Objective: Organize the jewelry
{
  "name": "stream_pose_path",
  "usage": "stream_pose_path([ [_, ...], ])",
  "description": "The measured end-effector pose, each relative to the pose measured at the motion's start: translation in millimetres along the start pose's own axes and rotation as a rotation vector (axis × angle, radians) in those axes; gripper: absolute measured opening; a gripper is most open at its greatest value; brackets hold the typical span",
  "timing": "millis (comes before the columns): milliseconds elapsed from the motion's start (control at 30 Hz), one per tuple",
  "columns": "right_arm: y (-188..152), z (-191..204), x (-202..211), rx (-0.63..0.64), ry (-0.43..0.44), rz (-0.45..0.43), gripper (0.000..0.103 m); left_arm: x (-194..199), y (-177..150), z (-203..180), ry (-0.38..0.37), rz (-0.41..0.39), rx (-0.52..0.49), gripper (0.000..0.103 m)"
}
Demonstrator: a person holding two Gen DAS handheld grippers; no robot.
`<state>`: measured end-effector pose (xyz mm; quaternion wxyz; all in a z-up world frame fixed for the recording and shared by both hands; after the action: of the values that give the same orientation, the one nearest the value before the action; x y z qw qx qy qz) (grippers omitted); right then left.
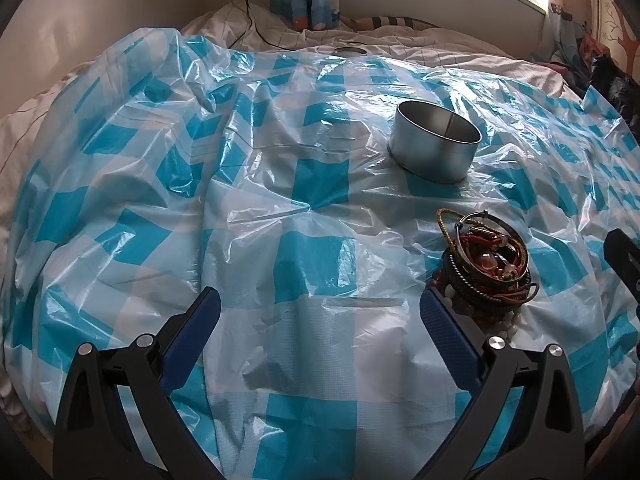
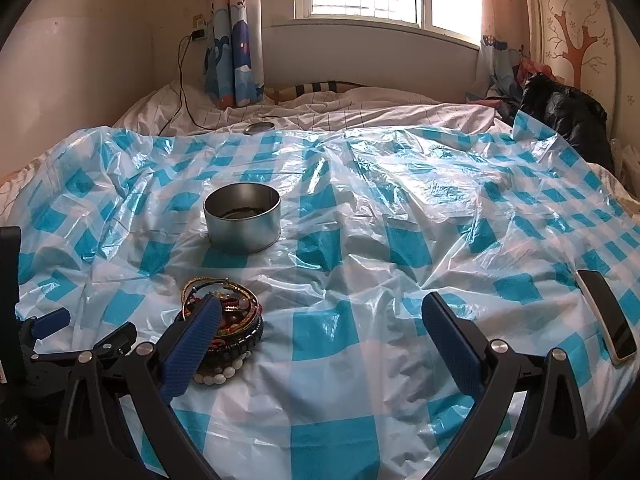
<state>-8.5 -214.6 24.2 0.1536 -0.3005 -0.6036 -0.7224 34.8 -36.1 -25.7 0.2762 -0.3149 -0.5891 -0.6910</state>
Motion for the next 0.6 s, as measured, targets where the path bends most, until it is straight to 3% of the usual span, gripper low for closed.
stream_pose_path([
  [600,-0.1,-12.9,-5.6,-0.015,0.000,0.021,0.096,-0.6,0.8,2.8,-0.007,-0.008,-0.006,0.096],
])
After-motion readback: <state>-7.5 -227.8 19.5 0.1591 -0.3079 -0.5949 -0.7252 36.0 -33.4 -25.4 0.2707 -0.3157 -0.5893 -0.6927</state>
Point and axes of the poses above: each gripper's, at about its wrist camera, not at the fingertips, and x roughly against the way its jaws point, z to its left, y to its top, the point moved 2 cm from there along -x, roughly the way its jaws point, and after that the axes turned 5 degrees about -x, right-handed, at the moved point
